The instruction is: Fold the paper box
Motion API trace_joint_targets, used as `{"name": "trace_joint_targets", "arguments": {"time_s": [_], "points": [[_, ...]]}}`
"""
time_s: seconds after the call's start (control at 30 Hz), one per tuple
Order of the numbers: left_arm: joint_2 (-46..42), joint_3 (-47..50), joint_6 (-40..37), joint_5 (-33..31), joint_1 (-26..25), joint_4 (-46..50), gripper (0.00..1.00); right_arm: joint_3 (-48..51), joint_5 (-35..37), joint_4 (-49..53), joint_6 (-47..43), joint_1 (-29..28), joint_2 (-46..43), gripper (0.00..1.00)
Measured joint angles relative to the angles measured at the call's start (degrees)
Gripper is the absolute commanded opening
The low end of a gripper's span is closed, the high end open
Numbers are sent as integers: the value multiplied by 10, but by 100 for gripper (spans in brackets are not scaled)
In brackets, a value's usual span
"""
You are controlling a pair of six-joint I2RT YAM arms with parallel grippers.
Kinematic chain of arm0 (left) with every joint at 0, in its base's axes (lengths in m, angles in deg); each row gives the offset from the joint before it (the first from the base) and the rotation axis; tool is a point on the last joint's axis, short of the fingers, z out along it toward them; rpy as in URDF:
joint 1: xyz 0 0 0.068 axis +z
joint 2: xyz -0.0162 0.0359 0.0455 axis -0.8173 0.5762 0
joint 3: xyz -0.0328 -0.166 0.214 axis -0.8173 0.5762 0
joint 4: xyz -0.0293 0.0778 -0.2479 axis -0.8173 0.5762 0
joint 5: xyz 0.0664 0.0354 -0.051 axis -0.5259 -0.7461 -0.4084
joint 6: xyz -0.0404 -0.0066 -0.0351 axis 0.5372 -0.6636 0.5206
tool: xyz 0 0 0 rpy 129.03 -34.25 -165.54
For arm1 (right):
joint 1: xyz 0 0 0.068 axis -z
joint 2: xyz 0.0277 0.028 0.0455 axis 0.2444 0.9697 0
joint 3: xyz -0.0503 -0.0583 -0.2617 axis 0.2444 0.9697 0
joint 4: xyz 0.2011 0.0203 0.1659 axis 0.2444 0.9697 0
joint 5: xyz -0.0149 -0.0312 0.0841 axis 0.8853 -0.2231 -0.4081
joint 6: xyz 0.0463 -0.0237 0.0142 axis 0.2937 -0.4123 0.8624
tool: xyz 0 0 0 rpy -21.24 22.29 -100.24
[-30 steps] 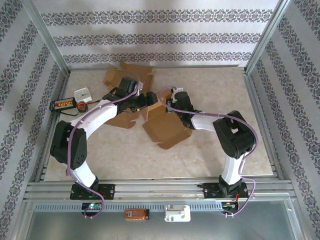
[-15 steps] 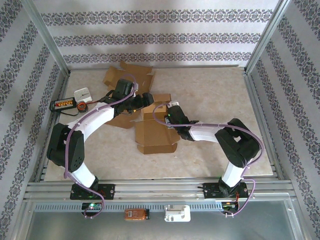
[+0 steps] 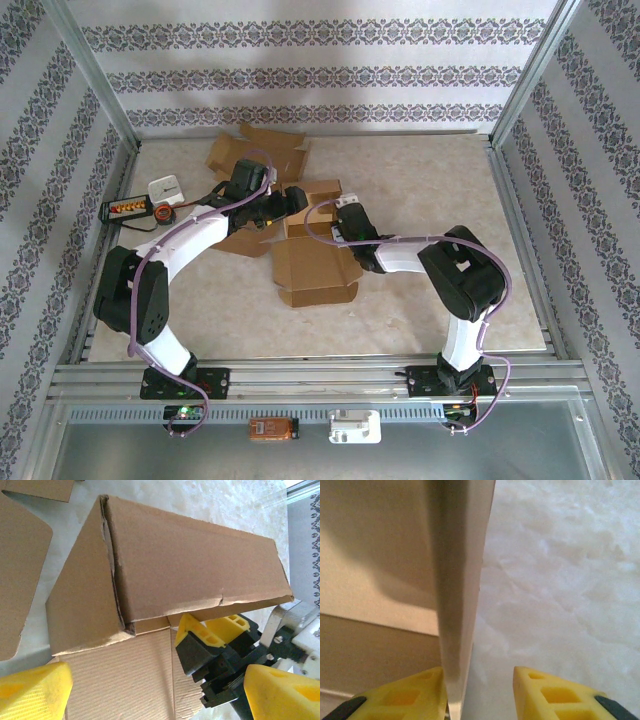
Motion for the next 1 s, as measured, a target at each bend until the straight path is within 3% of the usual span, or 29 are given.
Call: {"name": "trace_joint_targets", "arguments": {"time_s": [0.27, 0.53, 0.73, 0.87, 1.0], "points": [[0, 0, 0, 0, 0, 0, 89, -35, -26, -6, -6, 1, 12, 28], [-23, 15, 1, -1, 0, -5, 89, -53, -15, -2, 2, 4, 22, 6], [-88, 42, 9, -14, 16, -15, 88, -34, -42, 17, -41, 5, -22, 2], [-177, 81, 8, -62, 42, -20, 88, -51, -128, 107, -113, 20, -104, 2], [-281, 118, -7, -123, 67, -20, 87, -216, -193, 311, -258, 17, -125, 4]]}}
